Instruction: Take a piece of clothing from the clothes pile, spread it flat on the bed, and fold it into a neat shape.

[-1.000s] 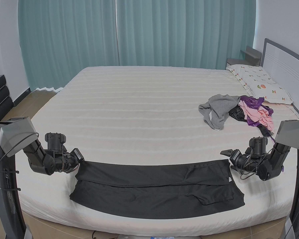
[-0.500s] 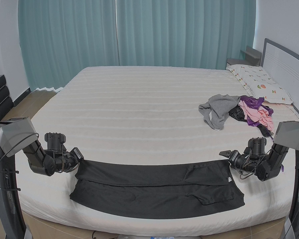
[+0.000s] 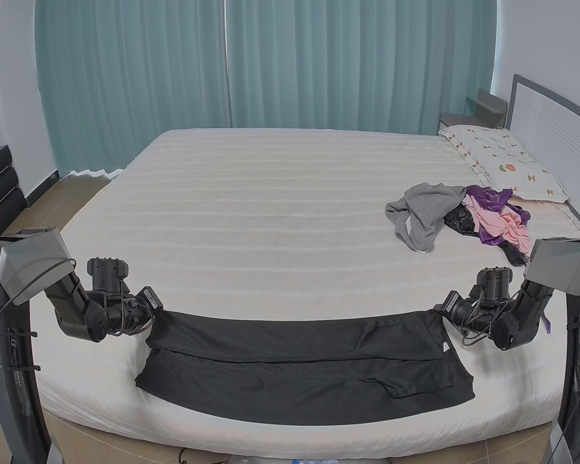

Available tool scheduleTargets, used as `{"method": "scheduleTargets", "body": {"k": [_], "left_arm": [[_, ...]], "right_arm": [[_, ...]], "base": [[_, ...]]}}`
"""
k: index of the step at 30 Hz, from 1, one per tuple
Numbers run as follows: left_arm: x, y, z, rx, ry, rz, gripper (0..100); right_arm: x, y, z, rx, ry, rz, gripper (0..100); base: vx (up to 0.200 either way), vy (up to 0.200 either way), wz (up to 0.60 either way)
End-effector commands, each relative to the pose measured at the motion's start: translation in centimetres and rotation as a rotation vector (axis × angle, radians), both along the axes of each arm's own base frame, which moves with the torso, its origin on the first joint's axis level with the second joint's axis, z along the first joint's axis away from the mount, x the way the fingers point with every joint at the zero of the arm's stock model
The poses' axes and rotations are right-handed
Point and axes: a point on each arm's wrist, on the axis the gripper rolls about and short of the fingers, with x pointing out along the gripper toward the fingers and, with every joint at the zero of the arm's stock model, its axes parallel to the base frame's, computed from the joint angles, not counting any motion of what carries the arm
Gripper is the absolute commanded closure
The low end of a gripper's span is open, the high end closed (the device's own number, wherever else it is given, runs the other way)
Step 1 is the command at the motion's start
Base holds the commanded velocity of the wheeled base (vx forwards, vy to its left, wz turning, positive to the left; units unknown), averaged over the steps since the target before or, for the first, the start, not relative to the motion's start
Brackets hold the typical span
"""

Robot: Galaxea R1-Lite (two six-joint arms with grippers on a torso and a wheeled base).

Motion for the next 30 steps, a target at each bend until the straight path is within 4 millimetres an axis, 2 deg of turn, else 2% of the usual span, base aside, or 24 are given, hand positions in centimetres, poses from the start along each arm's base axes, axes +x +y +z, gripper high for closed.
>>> {"method": "scheduleTargets", "body": {"k": [1,13,14,15,16,21,24,30], "left_arm": [[0.0,0.0,-0.2,0.000,0.006,0.000,100],[-0.1,0.0,-0.1,-0.001,0.006,0.001,100],[-0.1,0.0,-0.2,-0.001,0.007,0.001,100],[-0.1,0.0,-0.1,-0.001,0.004,0.001,100],[-0.1,0.0,-0.1,-0.002,0.006,0.002,0],[-0.1,0.0,0.0,-0.009,0.004,0.006,0],[-0.2,0.3,0.1,-0.013,0.008,0.013,0],[-2.1,1.0,1.5,-0.045,0.016,0.038,0]], "right_arm": [[0.5,-0.3,0.0,0.000,-0.014,-0.021,100],[0.6,-0.8,0.0,-0.003,-0.018,-0.041,100],[0.6,-0.8,0.0,-0.003,-0.016,-0.041,0],[0.5,-0.8,0.0,-0.002,-0.015,-0.040,0],[0.5,-0.8,0.1,-0.002,-0.015,-0.040,0],[0.1,-0.8,1.0,0.026,-0.020,-0.057,0],[-0.6,-0.9,2.2,0.075,-0.019,-0.085,0],[-2.1,-1.0,3.2,0.139,0.005,-0.127,0]], "base": [[0.000,0.000,0.00],[0.000,0.000,0.00],[0.000,0.000,0.00],[0.000,0.000,0.00],[0.000,0.000,0.00],[0.000,0.000,0.00],[0.000,0.000,0.00],[0.000,0.000,0.00]]}}
